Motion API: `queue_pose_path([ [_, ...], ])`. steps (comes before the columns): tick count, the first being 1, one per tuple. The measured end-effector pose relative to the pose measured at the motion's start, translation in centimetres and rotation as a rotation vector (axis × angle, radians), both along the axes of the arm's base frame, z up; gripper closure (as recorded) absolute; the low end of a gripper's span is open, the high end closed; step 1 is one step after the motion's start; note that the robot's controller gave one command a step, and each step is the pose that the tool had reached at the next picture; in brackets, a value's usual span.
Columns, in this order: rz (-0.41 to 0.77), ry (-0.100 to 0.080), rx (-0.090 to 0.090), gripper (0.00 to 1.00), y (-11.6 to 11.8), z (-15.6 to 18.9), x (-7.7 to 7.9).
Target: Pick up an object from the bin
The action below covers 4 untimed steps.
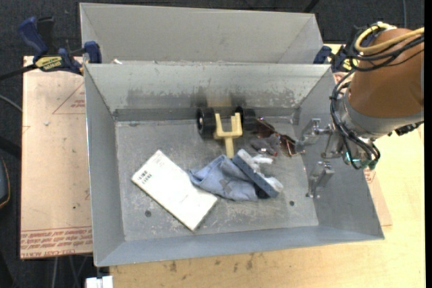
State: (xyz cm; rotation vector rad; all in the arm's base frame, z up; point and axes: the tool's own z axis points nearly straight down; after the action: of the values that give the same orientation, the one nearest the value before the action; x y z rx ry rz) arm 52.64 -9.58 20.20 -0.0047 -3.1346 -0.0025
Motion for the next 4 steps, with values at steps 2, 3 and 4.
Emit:
queue_pose_path([
  [2, -0.057, -0.013, -0.001, 0.0, 3.2, -5.7, 0.5],
  [3, -0.06, 0.0, 0.0, 0.0, 5.4, -7.5, 0.2],
  [4, -0.149, -0.007, -0.001, 0.0, 9.6, -7.0, 0.6],
])
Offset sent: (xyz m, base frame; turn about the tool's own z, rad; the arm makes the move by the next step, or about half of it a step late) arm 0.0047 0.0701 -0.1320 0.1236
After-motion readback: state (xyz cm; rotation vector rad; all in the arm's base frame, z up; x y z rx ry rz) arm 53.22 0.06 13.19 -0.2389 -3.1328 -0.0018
